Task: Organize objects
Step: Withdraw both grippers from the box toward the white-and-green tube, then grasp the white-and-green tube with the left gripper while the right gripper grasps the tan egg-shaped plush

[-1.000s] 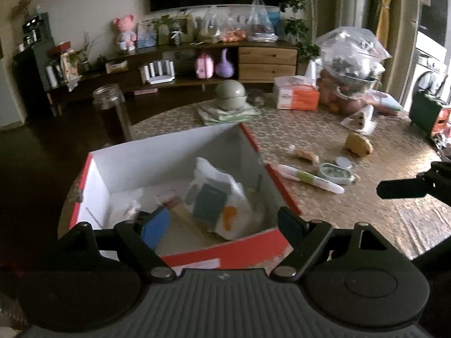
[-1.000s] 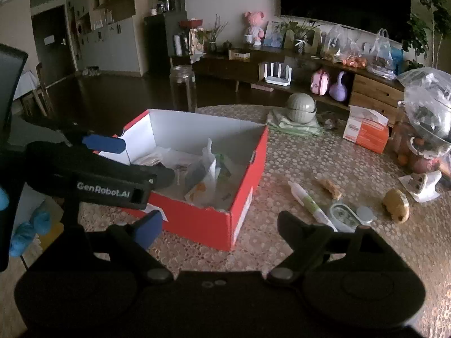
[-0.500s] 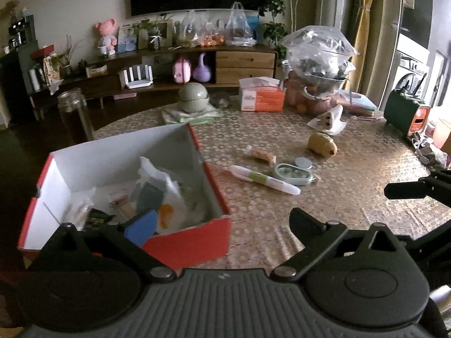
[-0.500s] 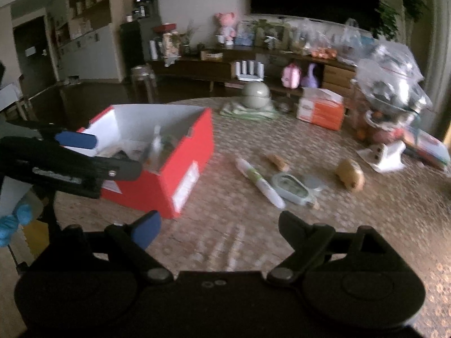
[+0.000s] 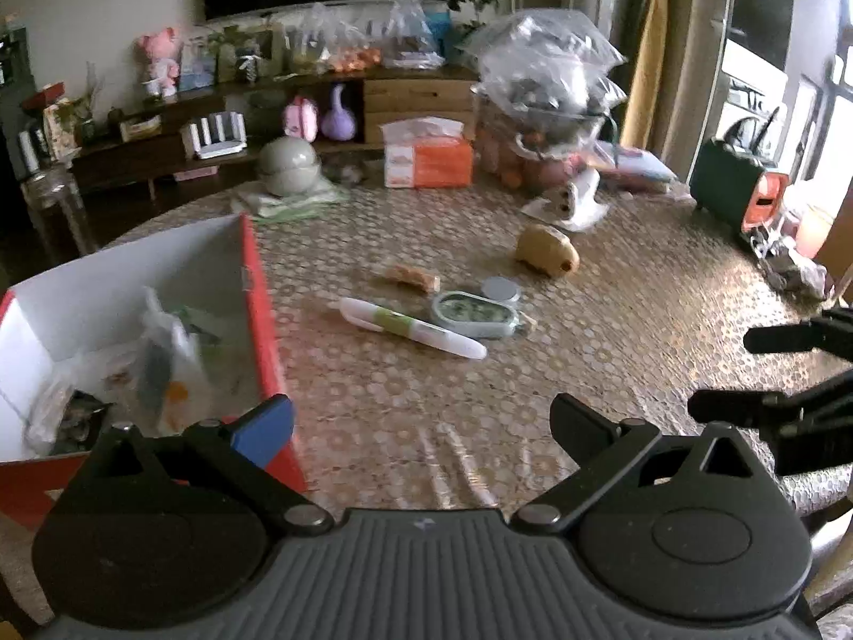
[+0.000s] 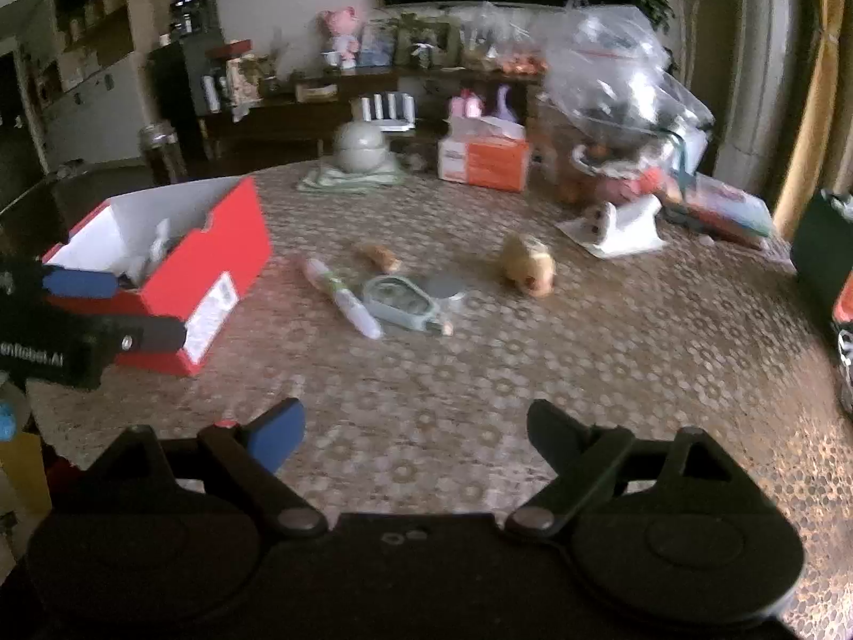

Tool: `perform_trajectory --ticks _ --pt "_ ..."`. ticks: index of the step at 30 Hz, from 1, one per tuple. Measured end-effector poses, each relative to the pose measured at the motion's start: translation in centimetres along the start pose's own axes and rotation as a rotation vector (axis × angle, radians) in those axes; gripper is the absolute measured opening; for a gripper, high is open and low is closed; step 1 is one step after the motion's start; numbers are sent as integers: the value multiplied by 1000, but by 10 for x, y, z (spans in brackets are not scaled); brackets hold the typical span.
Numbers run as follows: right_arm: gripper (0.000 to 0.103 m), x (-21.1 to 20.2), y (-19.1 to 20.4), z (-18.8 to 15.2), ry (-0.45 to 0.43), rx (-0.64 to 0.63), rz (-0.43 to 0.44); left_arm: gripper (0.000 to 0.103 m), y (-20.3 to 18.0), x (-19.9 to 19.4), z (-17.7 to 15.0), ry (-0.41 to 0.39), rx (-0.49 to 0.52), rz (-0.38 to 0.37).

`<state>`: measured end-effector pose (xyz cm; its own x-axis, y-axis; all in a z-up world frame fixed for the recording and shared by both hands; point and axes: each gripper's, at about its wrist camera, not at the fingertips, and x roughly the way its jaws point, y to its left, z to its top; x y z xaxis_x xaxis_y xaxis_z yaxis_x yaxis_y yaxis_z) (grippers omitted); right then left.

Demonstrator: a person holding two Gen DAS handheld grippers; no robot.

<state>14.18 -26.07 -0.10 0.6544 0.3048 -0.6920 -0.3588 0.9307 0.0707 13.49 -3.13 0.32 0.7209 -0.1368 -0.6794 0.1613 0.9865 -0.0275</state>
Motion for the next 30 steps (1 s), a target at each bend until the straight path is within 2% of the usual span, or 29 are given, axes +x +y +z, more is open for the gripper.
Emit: perform_trajectory --ticks 10,22,30 --pt "90 22 -46 13 13 39 -54 103 -20 50 16 59 -42 22" --pt "90 78 -85 41 60 74 -80 103 -19 128 31 139 -133 158" --pt "90 117 -96 65 71 55 -80 103 10 168 55 175 -317 246"
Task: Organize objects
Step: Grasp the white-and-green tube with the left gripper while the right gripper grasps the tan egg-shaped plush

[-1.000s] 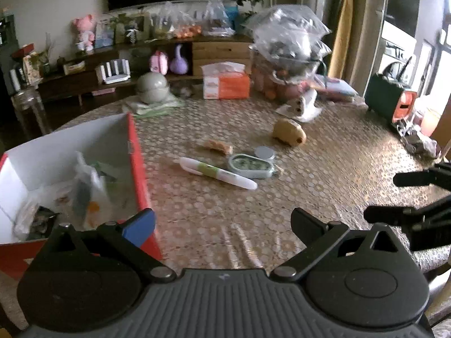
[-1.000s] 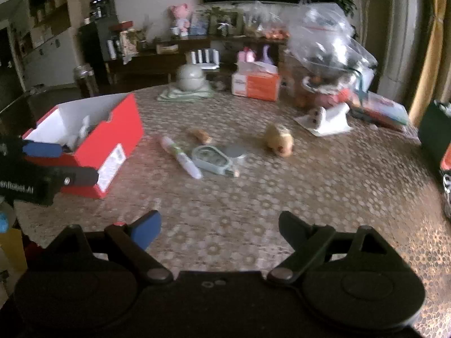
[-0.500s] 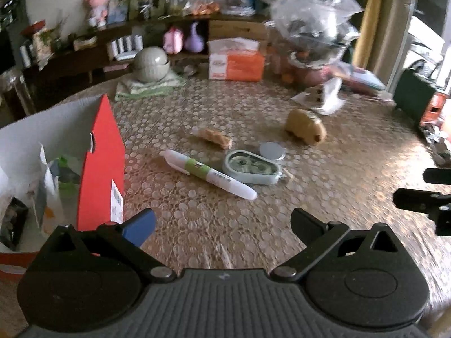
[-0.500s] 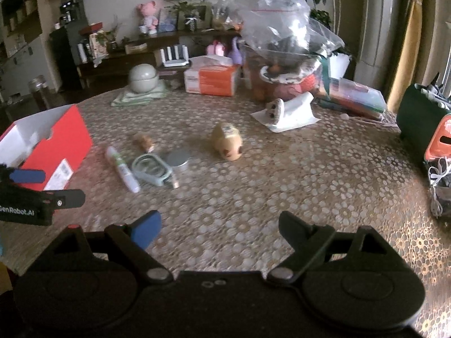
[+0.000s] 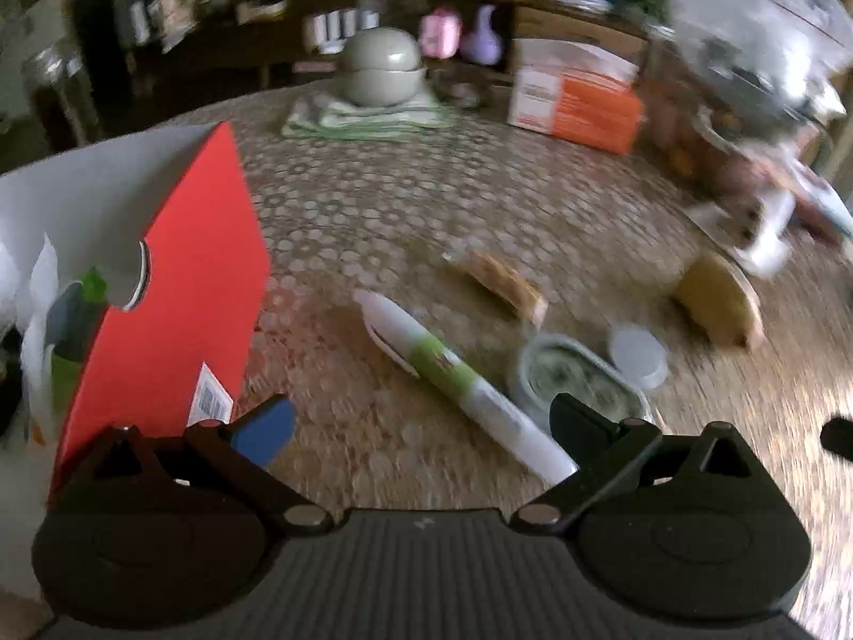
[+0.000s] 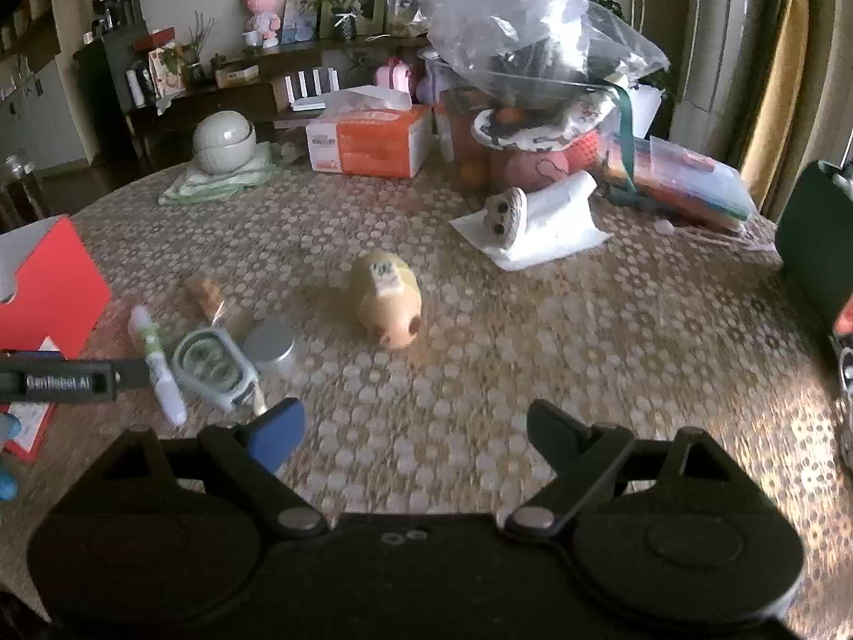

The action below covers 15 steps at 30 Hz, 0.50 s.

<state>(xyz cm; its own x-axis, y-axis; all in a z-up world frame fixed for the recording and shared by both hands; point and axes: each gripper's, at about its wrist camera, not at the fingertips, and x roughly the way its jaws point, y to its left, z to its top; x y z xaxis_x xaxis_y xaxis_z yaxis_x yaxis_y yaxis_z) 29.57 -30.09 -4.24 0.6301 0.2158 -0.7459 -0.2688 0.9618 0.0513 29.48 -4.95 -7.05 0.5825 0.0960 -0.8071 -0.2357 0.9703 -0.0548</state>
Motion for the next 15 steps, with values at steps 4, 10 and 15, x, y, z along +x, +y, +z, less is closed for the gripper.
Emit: perform_trajectory --ticks 4,10,15 --pt "90 20 0 14 9 -4 2 103 3 15 15 34 -62 4" --pt "90 47 4 28 26 8 6 103 6 35 25 83 -141 32" --pt "90 61 10 36 24 -1 -8 102 13 42 20 113 -236 39"
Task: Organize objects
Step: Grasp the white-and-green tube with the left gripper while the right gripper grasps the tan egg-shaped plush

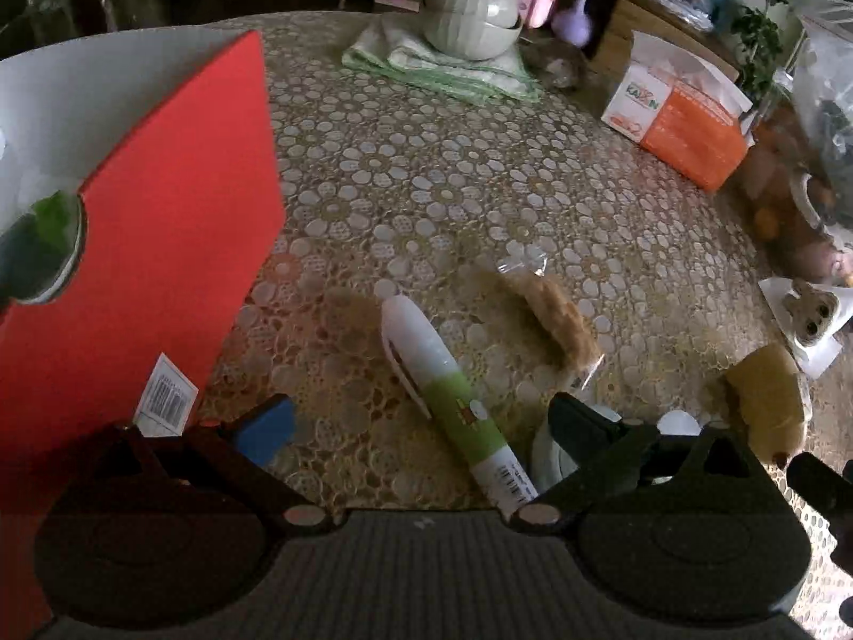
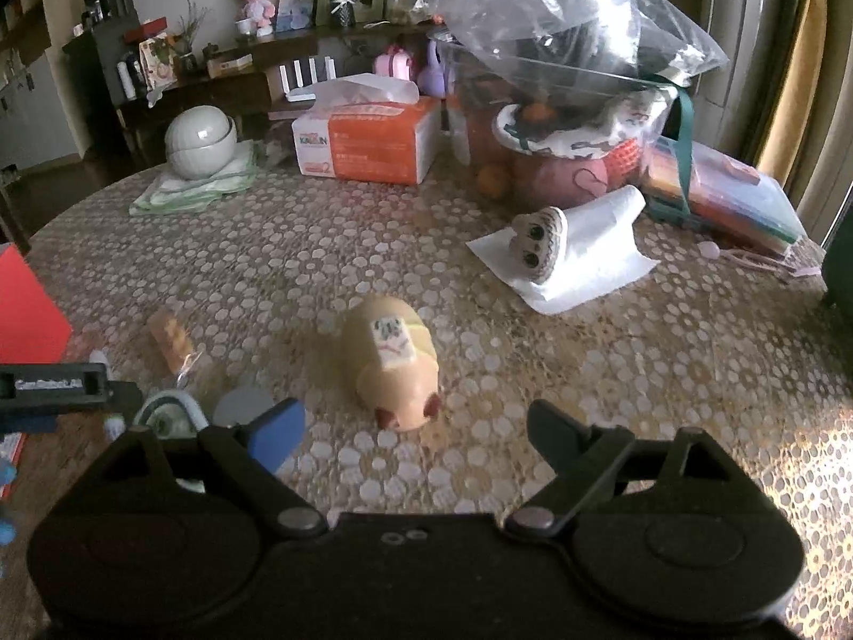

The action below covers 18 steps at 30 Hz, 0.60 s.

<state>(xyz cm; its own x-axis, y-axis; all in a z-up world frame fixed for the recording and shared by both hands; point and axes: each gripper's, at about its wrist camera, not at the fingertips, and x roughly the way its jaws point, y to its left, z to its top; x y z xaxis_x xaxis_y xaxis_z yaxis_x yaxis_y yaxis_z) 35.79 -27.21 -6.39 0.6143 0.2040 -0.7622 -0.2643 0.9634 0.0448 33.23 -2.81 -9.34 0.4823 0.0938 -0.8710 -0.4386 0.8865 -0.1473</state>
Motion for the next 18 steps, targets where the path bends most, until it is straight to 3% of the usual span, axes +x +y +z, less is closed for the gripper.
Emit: perform_trajectory --ticks 2,5,7,9,12,14,16,17,18 --pt "90 5 2 4 0 -5 -7 101 1 -1 -1 0 -13 6" --pt "89 15 4 7 6 -7 -20 92 1 -4 -3 -11 -26 35" --pt "88 22 5 8 13 -3 -28 79 -1 -6 -4 -24 -11 59" --pt "88 28 8 8 19 -7 -35 59 -4 -7 -3 -42 21 43" --pt "88 37 13 7 33 -20 -39 39 -9 -8 -6 -54 70 20" --pt "87 41 16 7 38 -24 -48 35 -11 -9 -8 -57 90 11" --pt "76 44 17 6 43 -26 -49 35 -10 -9 -8 -60 97 0" --pt "55 46 18 6 53 -23 -50 34 -10 -9 -7 -61 97 -5" --pt "47 48 17 5 66 -15 -44 33 -9 -9 -7 -61 98 -11"
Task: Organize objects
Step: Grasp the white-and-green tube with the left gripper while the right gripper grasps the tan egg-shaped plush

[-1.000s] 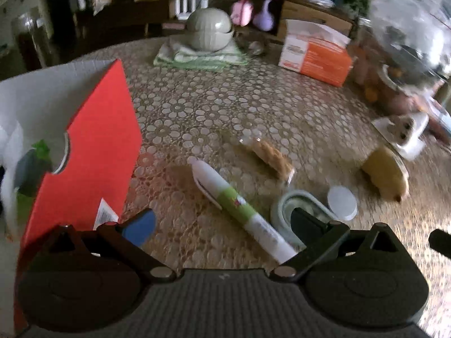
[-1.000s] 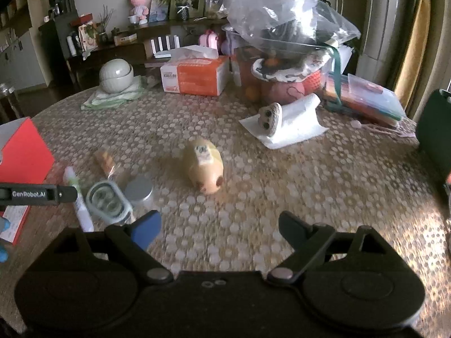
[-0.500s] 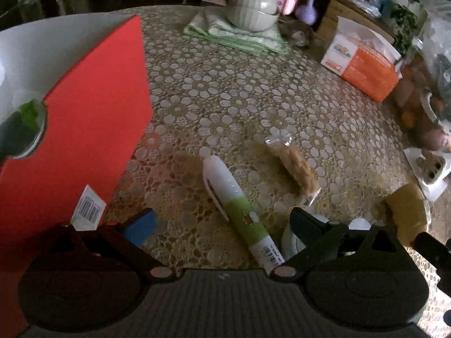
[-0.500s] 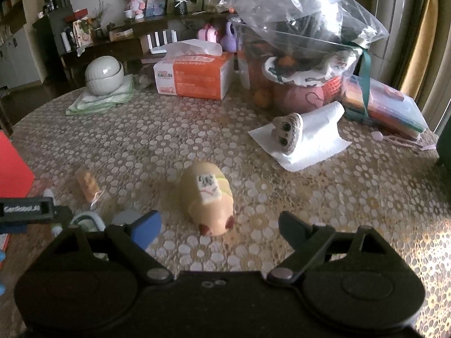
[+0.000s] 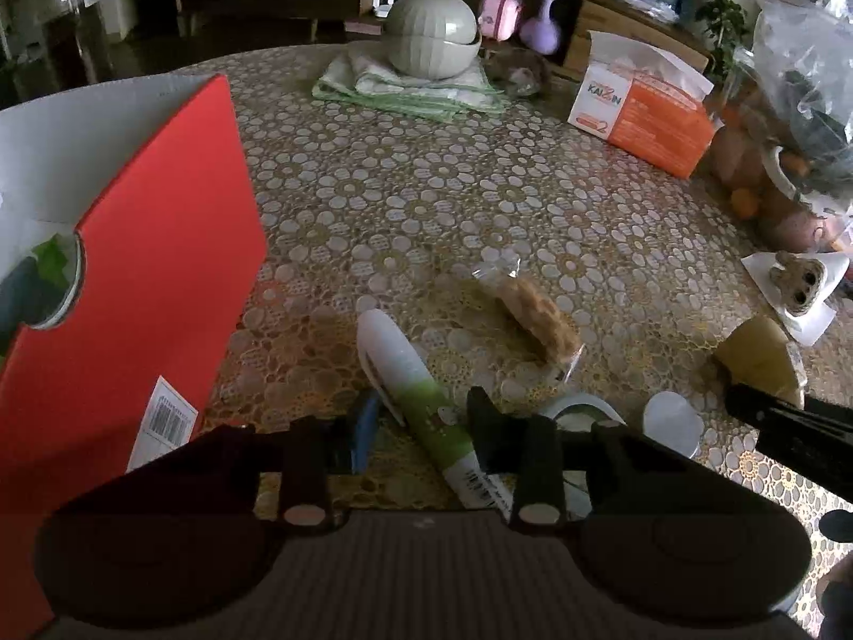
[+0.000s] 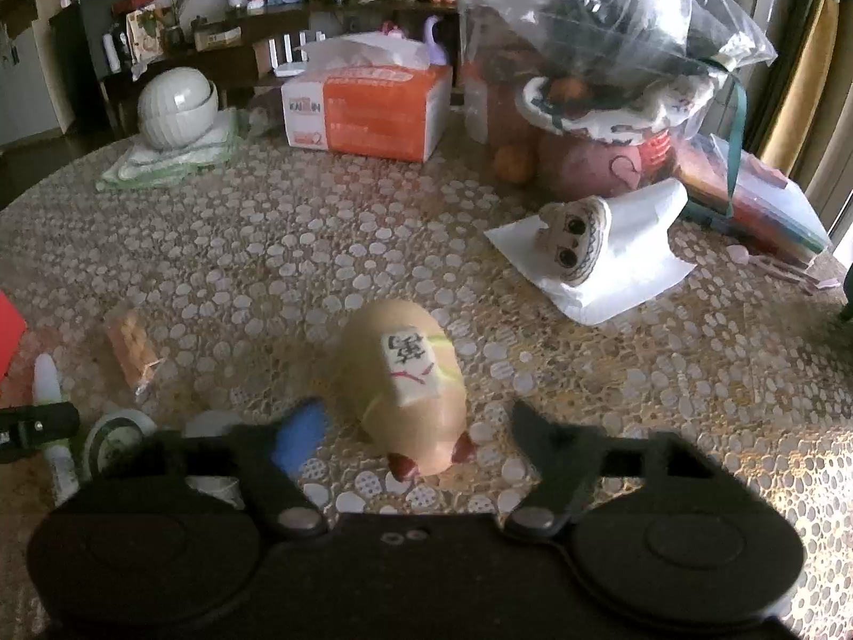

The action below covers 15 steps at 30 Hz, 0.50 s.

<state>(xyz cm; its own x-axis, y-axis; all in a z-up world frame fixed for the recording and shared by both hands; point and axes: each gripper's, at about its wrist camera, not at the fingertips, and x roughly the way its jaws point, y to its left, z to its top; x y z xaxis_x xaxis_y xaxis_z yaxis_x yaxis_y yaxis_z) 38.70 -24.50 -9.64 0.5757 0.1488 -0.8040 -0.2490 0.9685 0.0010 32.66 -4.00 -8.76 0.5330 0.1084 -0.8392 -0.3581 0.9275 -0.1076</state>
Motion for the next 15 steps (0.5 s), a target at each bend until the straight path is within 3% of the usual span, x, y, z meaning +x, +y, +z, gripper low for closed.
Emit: perform_trajectory --ticks 6,9,15 --pt "36 -4 1 -6 -6 10 5 27 3 -2 -3 6 33 -38" --pt "34 -15 2 -11 -25 20 34 21 4 -4 -5 21 47 -65" --pt "33 -40 11 -31 -38 35 69 20 7 -14 -15 39 80 -99"
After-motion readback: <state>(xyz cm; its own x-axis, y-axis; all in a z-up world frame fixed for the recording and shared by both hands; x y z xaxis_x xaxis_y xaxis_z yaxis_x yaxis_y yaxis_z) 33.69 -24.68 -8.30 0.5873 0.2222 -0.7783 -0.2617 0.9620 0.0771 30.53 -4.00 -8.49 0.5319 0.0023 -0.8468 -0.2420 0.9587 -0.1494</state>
